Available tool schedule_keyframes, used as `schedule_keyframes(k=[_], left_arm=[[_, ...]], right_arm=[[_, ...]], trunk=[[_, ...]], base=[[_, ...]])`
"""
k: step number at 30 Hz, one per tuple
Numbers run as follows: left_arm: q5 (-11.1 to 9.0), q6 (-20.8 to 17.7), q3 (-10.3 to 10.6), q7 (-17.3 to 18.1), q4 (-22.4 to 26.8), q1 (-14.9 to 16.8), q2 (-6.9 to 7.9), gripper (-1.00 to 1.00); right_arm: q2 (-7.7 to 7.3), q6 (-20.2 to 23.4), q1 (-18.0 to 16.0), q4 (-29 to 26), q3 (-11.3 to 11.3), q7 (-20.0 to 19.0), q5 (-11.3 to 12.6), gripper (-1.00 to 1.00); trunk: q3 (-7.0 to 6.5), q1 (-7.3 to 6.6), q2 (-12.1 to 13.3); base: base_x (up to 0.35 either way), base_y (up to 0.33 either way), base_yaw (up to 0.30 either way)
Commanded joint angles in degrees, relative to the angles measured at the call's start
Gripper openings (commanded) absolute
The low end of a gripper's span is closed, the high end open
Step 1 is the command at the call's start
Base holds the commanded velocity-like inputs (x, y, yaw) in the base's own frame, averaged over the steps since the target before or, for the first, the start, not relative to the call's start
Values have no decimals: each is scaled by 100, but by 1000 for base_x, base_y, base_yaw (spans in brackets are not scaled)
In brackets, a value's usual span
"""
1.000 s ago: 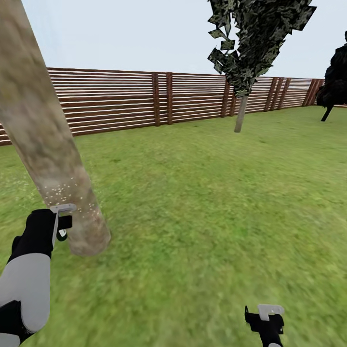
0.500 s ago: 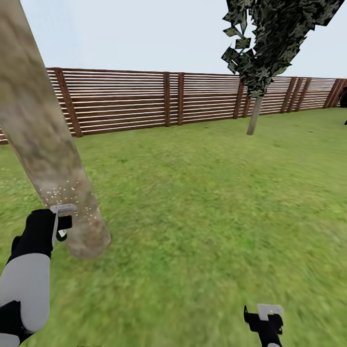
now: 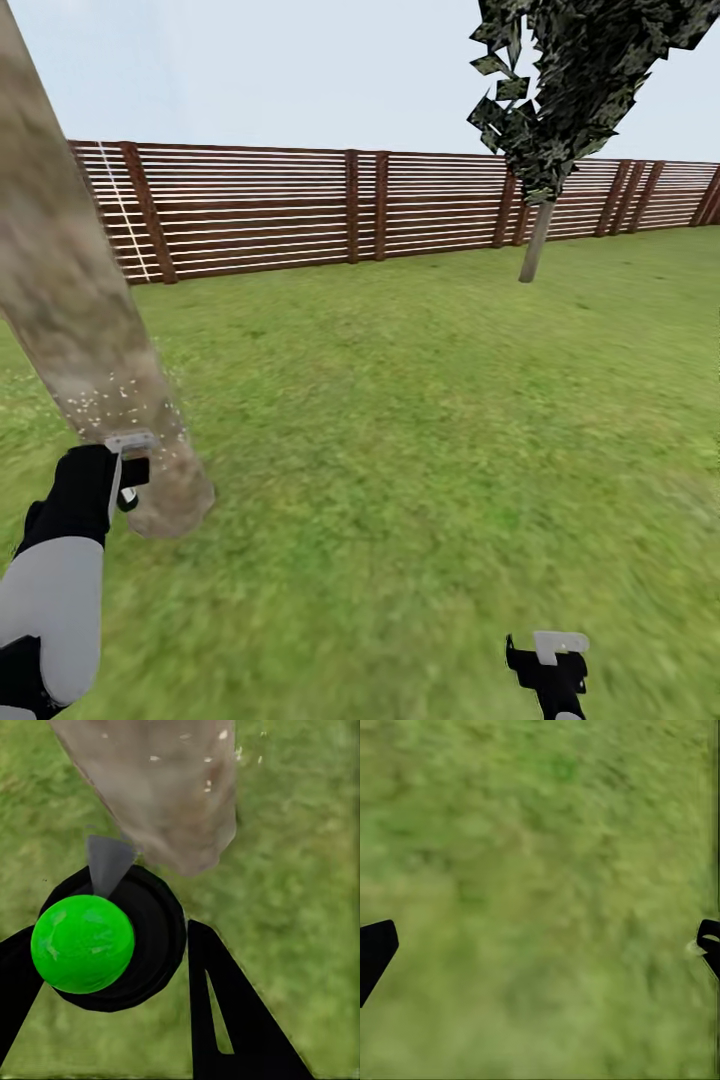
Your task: In the garden, pick up the pesticide atomizer on the floor and spray pesticide onto both trees until each tree trunk is fully covered.
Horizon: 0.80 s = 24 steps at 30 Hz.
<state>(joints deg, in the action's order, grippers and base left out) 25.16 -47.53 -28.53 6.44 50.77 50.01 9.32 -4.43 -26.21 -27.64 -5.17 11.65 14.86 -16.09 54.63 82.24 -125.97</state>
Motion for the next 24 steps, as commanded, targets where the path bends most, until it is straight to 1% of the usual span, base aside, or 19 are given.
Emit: schedule_keyframes(k=[1,5,7,8,9,11,12,13,14,15,16,17,18,19,20,21,22,23,24], left_arm=[[46,-5,-12,61,6,-112,-7,-100],[21,32,-46,87,-19,-585,0,-100],[10,191,-66,113,-36,-835,11,-100],[0,434,-70,127,-51,-1001,10,-100],[-10,848,-73,148,-64,-1261,13,-100],[-16,1465,-74,182,-90,-1635,16,-100],[-9,1792,-47,267,-147,-1844,23,-100],[2,2115,-19,460,-199,-2034,32,-100],[29,2472,-3,847,-244,-2218,51,-100],[88,2731,3,1245,-272,-2345,71,-100],[268,3115,9,1954,-296,-2491,139,-100],[611,3557,12,2894,-317,-2582,252,-100],[994,3989,7,3863,-323,-2620,320,-100],[1220,4257,2,4477,-323,-2628,344,-100],[1404,4424,4,4969,-320,-2628,347,-100],[1576,4520,0,5303,-308,-2613,342,-100],[1892,4595,136,5672,-299,-2575,313,-100],[1998,4610,405,5762,-306,-2568,302,-100],[2030,4616,609,5789,-314,-2572,294,-100]], right_arm=[[2,-16,-4,8,42,17,-59,100],[4,-12,-4,8,40,12,-61,100],[4,-8,-4,8,39,1,-61,100],[4,-8,-4,6,41,-4,-61,100],[4,-2,-4,2,37,-12,-66,100],[14,4,-4,-8,-31,-97,-138,100],[24,7,-4,-34,-183,-309,-305,100],[34,14,-4,-96,-345,-608,-512,100],[45,38,-4,-273,-458,-1009,-731,100],[49,125,-4,-495,-502,-1343,-881,100],[53,423,-4,-900,-550,-1970,-1122,100],[55,903,1,-1405,-589,-2882,-1458,100],[56,1244,-13,-1846,-607,-3751,-1810,100],[56,1370,-46,-2120,-613,-4284,-2011,100],[56,1436,-110,-2386,-617,-4782,-2147,100],[57,1474,-166,-2640,-618,-5273,-2242,100],[63,1508,-239,-3159,-619,-6072,-2319,100],[64,1517,-262,-3384,-620,-6387,-2334,100],[65,1518,-269,-3466,-620,-6509,-2336,100]], trunk=[[5,-1,-3],[5,-1,-3],[5,-1,-3],[5,-1,-3],[5,-1,-3],[5,-1,-3],[5,-1,-3],[5,-1,-3],[5,-1,-3],[5,-1,-3],[5,-1,-3],[5,-1,-3],[5,-1,-3],[5,-1,-3],[5,-1,-3],[5,-1,-3],[5,-1,-3],[5,-1,-3],[5,-1,-3]], base=[[14,-272,0],[-75,-257,0],[-267,-157,0],[-308,-76,0],[-328,-31,0],[-337,-12,0],[-340,-4,0],[-341,-2,0],[-342,-1,0],[-342,-1,0],[-342,0,0],[-342,0,0],[-331,0,0],[-241,0,0],[-124,0,0],[-63,0,0],[-17,0,0],[-7,0,0],[-3,0,0]])
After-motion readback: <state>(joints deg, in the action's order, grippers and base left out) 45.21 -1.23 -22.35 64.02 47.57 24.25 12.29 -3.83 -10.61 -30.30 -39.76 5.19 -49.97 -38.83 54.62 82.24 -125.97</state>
